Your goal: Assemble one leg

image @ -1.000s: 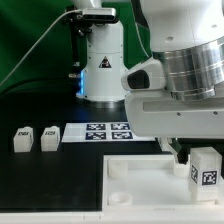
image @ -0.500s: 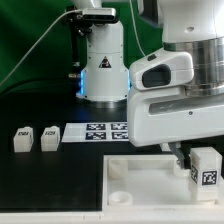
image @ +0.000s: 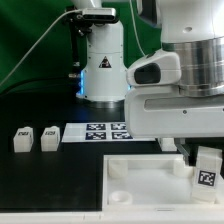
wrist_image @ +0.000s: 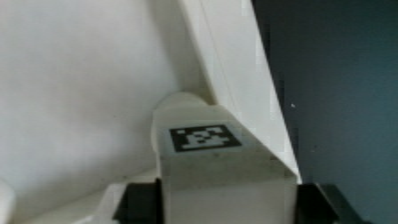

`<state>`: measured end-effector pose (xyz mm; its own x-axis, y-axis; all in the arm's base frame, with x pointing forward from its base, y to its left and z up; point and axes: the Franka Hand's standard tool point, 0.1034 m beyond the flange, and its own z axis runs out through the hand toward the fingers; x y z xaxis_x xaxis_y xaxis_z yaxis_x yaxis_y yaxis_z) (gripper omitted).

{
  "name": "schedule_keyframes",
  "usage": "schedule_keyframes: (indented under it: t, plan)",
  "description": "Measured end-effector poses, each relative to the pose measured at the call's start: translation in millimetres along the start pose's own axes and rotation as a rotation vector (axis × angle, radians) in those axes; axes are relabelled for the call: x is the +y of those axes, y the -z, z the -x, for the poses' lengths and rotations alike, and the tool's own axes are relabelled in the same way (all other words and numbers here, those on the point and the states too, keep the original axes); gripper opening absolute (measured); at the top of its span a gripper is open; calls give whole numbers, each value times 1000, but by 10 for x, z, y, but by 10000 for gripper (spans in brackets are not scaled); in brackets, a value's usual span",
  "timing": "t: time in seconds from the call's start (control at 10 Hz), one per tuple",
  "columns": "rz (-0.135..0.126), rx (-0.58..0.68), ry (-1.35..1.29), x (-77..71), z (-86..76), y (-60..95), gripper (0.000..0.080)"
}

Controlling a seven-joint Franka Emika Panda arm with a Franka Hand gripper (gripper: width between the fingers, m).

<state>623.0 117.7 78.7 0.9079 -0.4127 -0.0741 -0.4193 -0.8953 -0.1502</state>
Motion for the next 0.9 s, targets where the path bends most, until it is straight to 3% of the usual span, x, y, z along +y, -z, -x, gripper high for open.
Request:
schedule_keyframes:
  t: [0.1, 0.4, 0.5, 0.6, 0.8, 0.9]
  plan:
    - [-28, 5, -218, 18, -14, -6, 313]
    - [-151, 2, -757, 59, -32, -23, 313]
    - [-171, -25, -905, 46, -21, -29, 313]
    - [-172, -35, -985, 21, -3, -35, 313]
    - [-170, -27, -891, 23, -2, -39, 309]
    - [-157, -6, -742, 9, -5, -37, 483]
